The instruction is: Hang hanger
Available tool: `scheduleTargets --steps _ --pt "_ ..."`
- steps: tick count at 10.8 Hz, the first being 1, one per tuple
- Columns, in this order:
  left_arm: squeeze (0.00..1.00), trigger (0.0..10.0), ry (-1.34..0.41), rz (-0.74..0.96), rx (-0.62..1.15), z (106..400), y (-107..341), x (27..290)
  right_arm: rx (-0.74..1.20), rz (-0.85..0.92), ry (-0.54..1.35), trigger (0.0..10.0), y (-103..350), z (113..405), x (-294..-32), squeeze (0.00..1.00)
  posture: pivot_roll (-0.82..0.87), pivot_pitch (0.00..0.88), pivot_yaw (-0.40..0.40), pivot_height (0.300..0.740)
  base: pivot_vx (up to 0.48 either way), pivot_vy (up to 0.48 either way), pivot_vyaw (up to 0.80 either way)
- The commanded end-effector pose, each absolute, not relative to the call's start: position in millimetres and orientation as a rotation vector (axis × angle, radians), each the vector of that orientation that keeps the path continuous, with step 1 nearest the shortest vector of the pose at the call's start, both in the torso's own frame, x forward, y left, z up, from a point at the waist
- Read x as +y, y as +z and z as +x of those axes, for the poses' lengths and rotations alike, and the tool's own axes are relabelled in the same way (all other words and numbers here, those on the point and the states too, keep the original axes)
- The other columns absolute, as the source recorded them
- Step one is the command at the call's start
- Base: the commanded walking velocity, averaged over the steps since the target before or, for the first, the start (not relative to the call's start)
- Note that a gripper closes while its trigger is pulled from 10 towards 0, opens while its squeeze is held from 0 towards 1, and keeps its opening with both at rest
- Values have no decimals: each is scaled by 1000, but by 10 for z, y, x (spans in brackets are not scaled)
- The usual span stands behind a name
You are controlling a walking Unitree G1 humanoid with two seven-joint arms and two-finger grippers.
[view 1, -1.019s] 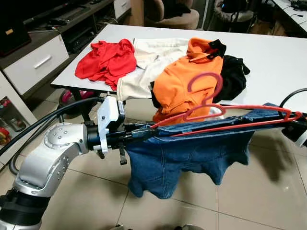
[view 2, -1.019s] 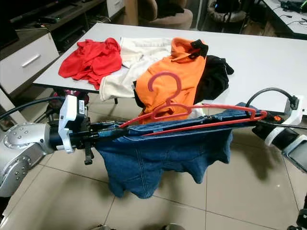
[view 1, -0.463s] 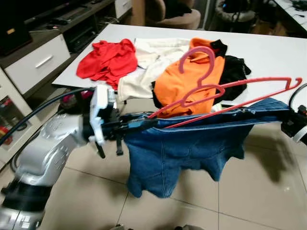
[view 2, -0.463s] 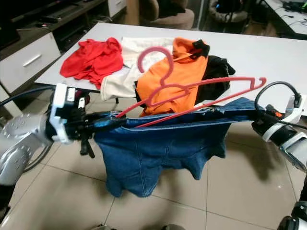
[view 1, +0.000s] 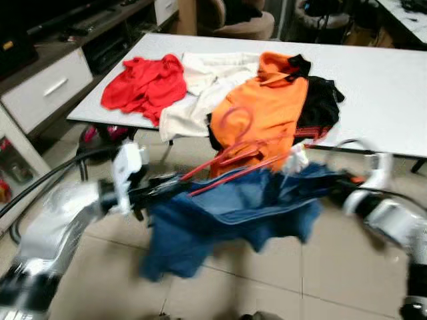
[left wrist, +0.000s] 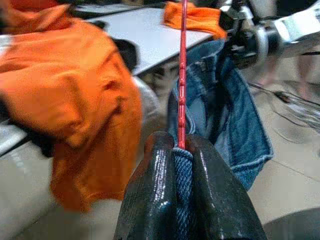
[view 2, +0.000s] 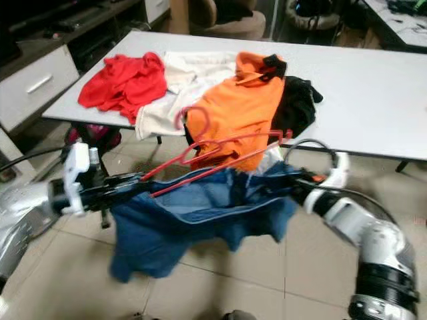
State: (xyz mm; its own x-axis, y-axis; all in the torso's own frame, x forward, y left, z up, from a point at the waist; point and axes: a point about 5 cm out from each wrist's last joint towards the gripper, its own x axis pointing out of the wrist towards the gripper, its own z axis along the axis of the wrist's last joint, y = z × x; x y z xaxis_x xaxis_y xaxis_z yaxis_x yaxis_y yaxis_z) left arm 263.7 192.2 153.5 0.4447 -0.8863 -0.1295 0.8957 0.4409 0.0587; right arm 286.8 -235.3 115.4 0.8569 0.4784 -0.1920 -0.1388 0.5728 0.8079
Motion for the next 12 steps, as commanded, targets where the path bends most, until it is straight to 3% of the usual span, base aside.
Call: scheduleTargets --steps 1,3,5,8,12 --pt "0 0 -1052 180 56 2590 1599 2040 392 844 396 0 1272 2962 -2301 0 -153 0 -71 740 0 0 0" --pt "0 0 -982 167 45 2499 1613 2178 407 830 399 0 1250 3050 -2264 0 -122 0 -94 740 0 0 0" --pt "0 0 -966 133 6 2482 1652 2164 438 825 290 0 1051 3004 -2476 0 -123 0 -81 740 0 0 0" --pt "0 0 -1005 150 12 2580 1646 2095 314 892 168 0 1178 2986 -2875 0 -142 0 -41 740 0 0 0" --pt "0 0 -1037 168 18 2679 1613 1980 245 919 203 0 1388 3023 -2891 0 -172 0 -21 740 0 0 0"
